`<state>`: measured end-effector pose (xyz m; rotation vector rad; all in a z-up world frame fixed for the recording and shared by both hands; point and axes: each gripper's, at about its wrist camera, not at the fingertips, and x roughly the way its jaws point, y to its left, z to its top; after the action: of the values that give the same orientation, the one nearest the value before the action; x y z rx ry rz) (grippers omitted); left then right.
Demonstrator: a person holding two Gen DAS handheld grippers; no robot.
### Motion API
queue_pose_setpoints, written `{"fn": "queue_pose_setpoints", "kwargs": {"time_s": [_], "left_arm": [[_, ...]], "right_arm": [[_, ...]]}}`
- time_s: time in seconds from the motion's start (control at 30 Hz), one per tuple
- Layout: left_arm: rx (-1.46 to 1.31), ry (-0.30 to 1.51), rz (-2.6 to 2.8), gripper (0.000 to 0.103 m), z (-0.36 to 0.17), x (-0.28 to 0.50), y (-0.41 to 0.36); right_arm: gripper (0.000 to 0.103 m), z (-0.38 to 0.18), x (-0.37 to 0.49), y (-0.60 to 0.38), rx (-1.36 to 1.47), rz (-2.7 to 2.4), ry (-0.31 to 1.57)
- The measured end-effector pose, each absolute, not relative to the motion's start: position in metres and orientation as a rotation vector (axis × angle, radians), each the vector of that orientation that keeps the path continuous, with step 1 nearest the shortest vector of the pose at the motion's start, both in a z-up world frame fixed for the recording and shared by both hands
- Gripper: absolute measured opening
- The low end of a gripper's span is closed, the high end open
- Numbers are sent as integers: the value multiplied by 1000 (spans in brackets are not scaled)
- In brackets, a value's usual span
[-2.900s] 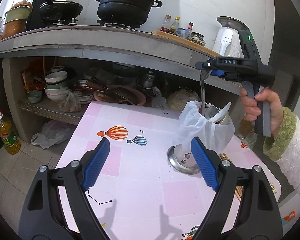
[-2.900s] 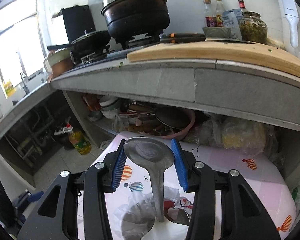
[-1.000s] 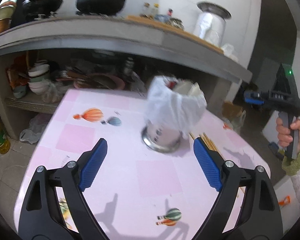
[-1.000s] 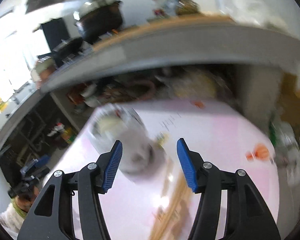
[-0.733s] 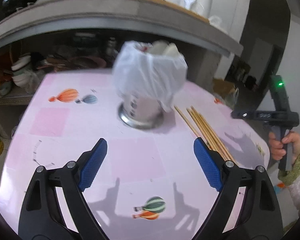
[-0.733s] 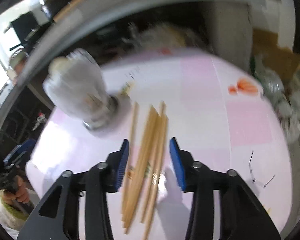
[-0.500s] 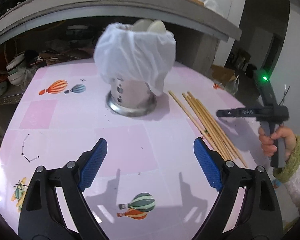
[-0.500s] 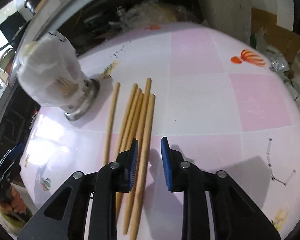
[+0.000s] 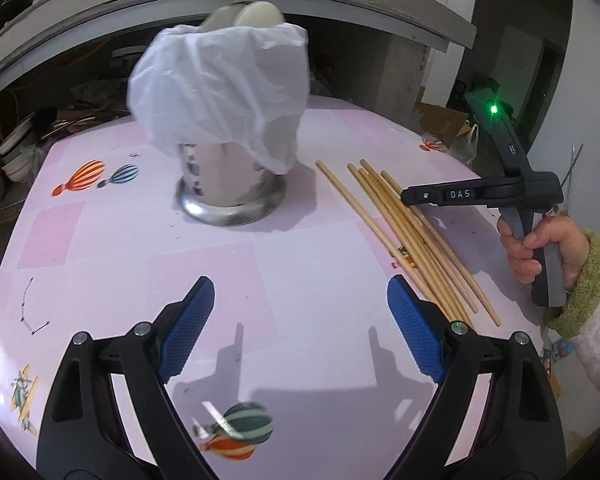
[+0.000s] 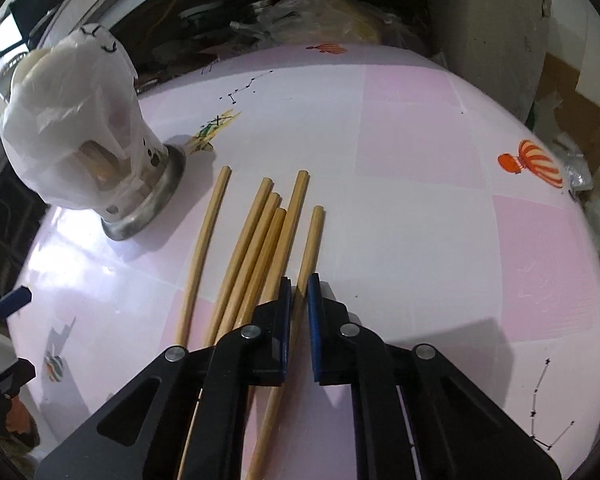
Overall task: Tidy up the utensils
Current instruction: 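Move the right gripper to the wooden chopsticks and grasp one, then grasp a chopstick with the left gripper and pull it from the bundle while the right gripper holds another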
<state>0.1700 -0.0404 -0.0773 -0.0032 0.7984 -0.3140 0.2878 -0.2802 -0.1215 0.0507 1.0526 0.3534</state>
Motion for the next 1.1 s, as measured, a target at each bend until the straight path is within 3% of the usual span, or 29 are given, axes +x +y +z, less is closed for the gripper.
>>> {"fn": "queue_pose_setpoints", "kwargs": {"time_s": [0.17,0.27,0.43,0.63,0.77,0.9,1.1], "left_arm": [[29,794,-381,79,-82,187,-74],[35,819,-424,70,-89,200,-99],[72,885,-424,46,-105,223,-133],[114,944,-368,29,-119,238,-147],[158,944,-344,24,-121,239,-152],[165,948,-306,11,-120,236,-150],[182,973,-284,8,-117,224,-140]], "right_arm": [[7,-123,275,-298,109,318,1046],[7,-124,264,-310,155,308,1035],[7,-127,256,-318,194,305,1017],[7,-129,255,-321,226,308,1008],[7,-130,254,-322,237,315,1004],[7,-130,253,-322,244,314,1000],[7,-130,252,-323,260,310,997]]}}
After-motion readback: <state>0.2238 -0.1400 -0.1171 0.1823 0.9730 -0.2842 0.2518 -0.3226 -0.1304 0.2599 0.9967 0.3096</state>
